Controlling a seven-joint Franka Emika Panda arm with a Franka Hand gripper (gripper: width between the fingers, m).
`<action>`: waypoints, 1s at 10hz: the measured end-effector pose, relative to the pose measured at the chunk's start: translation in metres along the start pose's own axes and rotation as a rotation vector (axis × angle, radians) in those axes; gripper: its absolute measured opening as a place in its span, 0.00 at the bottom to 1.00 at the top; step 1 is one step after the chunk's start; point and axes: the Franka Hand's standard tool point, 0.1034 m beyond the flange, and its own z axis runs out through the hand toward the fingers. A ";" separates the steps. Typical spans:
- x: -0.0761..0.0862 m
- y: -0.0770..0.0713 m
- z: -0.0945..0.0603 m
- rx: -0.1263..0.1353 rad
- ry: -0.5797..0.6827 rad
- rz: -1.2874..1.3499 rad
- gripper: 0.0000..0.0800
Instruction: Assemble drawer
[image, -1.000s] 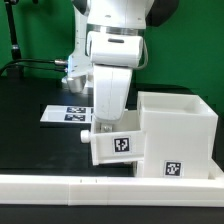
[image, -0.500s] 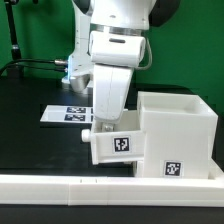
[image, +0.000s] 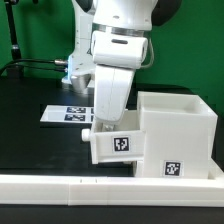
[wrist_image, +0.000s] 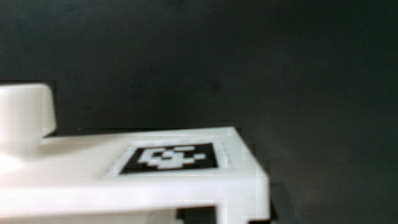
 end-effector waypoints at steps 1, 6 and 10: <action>0.000 0.000 0.000 0.000 0.000 0.000 0.06; -0.003 0.002 -0.017 0.002 -0.012 0.002 0.59; -0.045 0.000 -0.052 0.037 -0.048 -0.063 0.81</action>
Offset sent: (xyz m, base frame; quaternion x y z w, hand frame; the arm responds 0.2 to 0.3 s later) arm -0.0032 0.0050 0.0172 0.0117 -0.0005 -0.0013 0.9999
